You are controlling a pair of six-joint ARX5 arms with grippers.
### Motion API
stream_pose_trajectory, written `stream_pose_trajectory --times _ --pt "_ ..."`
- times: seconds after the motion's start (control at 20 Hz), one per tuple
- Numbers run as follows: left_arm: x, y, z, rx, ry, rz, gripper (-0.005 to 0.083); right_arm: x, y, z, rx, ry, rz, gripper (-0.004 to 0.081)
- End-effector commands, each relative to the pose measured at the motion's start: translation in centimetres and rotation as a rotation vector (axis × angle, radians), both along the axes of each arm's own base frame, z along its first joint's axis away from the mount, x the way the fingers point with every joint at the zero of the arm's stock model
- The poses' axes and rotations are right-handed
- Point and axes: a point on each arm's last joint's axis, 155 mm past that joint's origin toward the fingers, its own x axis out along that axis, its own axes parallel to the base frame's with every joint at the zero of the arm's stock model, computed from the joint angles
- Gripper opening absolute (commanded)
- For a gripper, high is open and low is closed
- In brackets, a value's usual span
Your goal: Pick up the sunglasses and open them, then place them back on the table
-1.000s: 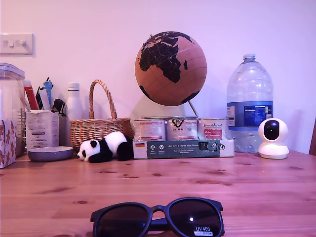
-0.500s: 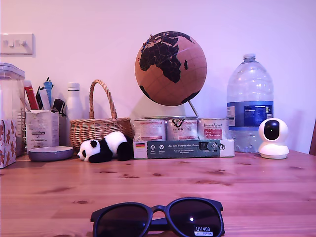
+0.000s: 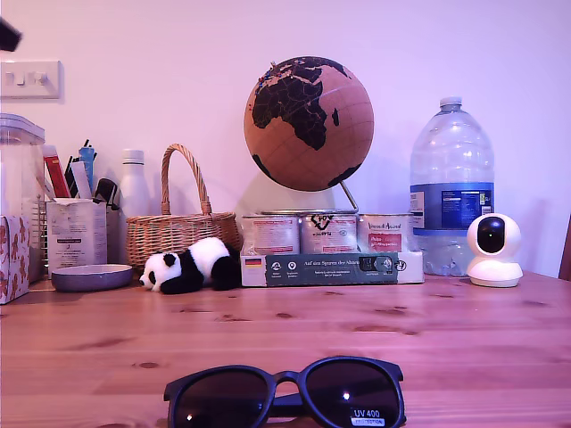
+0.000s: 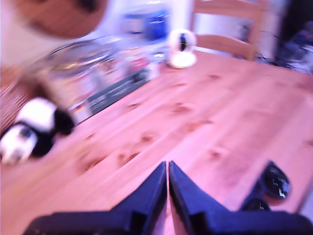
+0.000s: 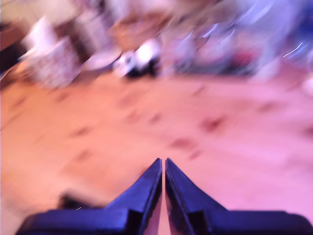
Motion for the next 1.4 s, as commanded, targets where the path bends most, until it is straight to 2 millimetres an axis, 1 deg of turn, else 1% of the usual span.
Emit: stream_pose_trajectory --times 0.0,0.1,0.25,0.45,0.6,0.75,0.85,0.95,1.05,1.1,1.15,1.2,1.3,1.35 --pt "-0.1 -0.7 -1.2 0.092 0.003 -0.056 -0.0016 -0.3 1.1 -0.9 0.020 0.072 0.057 -0.0011" --pt "-0.1 -1.4 -2.5 0.204 0.028 -0.100 -0.0016 -0.8 2.3 -1.8 0.046 0.170 0.104 -0.0011" --pt "-0.2 -2.8 -3.8 0.358 0.046 -0.174 -0.0016 -1.6 3.1 -3.3 0.035 0.291 0.143 -0.0011" --pt "-1.1 -6.4 -5.2 0.475 0.098 -0.304 -0.0016 -2.7 4.0 -5.4 0.006 0.414 0.190 -0.0011" --pt "-1.6 -8.8 -7.1 0.553 0.145 -0.376 -0.0016 -2.7 4.2 -6.5 -0.019 0.465 0.193 -0.0011" --pt "-2.8 -11.0 -9.2 0.621 0.211 -0.455 -0.0008 -2.6 4.3 -7.1 -0.027 0.494 0.192 -0.0011" --pt "-2.9 -11.9 -10.5 0.657 0.241 -0.477 0.0031 -2.6 4.3 -7.2 -0.028 0.501 0.191 -0.0011" --pt "-2.8 -12.5 -11.9 0.682 0.287 -0.480 0.0102 -2.5 4.2 -7.3 -0.032 0.501 0.186 -0.0011" --pt "-3.0 -12.8 -13.4 0.716 0.325 -0.490 0.0285 -2.4 4.0 -7.4 -0.035 0.504 0.173 -0.0011" --pt "-3.1 -12.8 -14.1 0.733 0.339 -0.493 0.0358 -2.4 4.0 -7.4 -0.035 0.504 0.173 -0.0010" --pt "-3.0 -12.7 -14.7 0.750 0.349 -0.482 0.0386 -2.4 4.0 -7.4 -0.035 0.504 0.173 -0.0010" --pt "-2.9 -12.8 -15.2 0.765 0.350 -0.481 0.0396 -2.4 4.0 -7.4 -0.035 0.504 0.172 -0.0011" --pt "-2.9 -13.6 -15.7 0.761 0.340 -0.481 0.0396 -2.4 4.0 -7.4 -0.035 0.503 0.173 -0.0011" --pt "-2.4 -13.8 -15.8 0.767 0.321 -0.463 0.0396 -2.4 4.0 -7.4 -0.035 0.503 0.173 -0.0011"
